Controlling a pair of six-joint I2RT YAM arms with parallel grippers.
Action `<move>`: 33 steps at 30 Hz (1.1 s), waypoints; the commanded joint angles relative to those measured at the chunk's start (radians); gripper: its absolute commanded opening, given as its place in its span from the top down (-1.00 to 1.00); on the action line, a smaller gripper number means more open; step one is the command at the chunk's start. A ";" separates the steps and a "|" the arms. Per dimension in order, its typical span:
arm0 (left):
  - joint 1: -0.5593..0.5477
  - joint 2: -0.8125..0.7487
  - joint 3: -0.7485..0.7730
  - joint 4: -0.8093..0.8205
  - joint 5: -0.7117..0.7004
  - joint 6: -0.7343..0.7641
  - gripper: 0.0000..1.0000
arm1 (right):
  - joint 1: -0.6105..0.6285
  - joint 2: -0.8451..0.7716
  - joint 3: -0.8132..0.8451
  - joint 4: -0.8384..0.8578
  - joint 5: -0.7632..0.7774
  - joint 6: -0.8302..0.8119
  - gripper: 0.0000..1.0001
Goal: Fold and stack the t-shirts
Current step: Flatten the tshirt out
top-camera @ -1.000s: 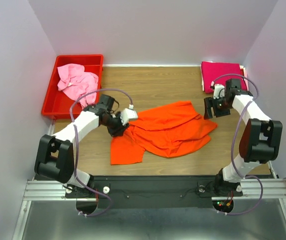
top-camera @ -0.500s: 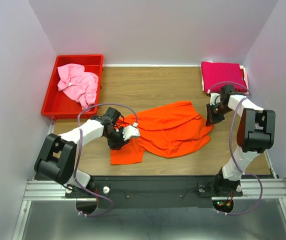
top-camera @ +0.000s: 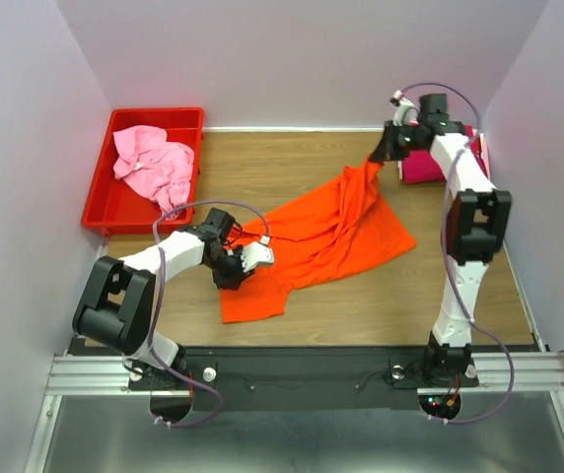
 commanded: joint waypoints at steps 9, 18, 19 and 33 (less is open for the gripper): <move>0.131 0.065 0.111 -0.075 0.097 -0.020 0.30 | 0.099 0.048 -0.007 0.025 0.158 -0.041 -0.45; 0.131 0.008 0.094 -0.057 0.121 -0.068 0.30 | 0.045 -0.272 -0.420 -0.005 0.338 -0.190 -0.26; 0.131 0.005 0.091 -0.054 0.121 -0.069 0.30 | 0.040 -0.278 -0.466 -0.013 0.341 -0.195 -0.22; 0.131 -0.050 0.043 -0.046 0.095 -0.077 0.30 | -0.026 -0.206 -0.632 0.004 0.384 -0.224 0.08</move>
